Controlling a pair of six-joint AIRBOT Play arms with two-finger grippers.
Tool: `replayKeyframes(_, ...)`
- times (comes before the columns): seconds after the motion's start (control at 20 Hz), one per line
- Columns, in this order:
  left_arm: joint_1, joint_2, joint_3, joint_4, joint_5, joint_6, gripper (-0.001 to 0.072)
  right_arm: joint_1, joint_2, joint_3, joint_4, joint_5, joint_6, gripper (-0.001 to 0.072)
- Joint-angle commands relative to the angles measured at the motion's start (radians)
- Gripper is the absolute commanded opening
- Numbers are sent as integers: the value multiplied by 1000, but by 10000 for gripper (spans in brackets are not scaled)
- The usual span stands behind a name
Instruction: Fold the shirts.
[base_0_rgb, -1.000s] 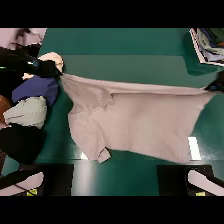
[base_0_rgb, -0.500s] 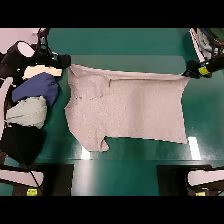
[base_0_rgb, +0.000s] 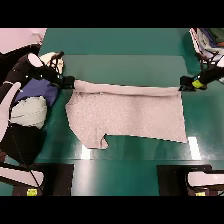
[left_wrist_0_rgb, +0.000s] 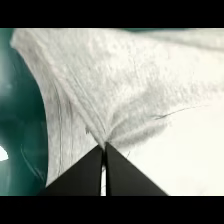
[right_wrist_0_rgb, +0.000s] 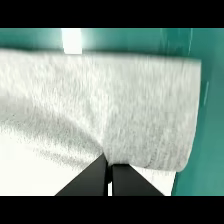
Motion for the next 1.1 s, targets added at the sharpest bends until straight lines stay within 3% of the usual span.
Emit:
replayKeyframes(0.0, 0, -1, -71, 1, -13, -24, 24, 9, 44, -135, -11, -48, 16, 17)
replayKeyframes(0.05, 0, 0, -71, -2, -10, -42, 204, 9, 44, -145, 0, -44, 21, 94)
replayKeyframes(0.1, 0, 4, -67, -2, -9, -54, 454, -1, 44, -149, 20, -43, 27, 299)
replayKeyframes(0.15, 5, 14, -65, 1, -17, -56, 439, -17, 44, -144, 59, -26, 31, 356)
replayKeyframes(0.35, 47, 160, -115, 97, -132, -58, 417, -74, 132, -183, 117, 69, 17, 356)
replayKeyframes(0.5, 64, 335, -331, 135, -174, -59, 417, -97, 293, -313, 118, 68, 16, 356)
replayKeyframes(0.65, 64, 500, -608, 5, -162, -66, 445, -97, 425, -408, 119, 40, 11, 356)
replayKeyframes(0.8, 64, 604, -840, -135, -60, -65, 445, -97, 503, -452, 145, 0, 11, 356)
replayKeyframes(1.05, 64, 615, -1019, -327, 82, 18, 445, -95, 573, -455, 146, -15, 11, 355)
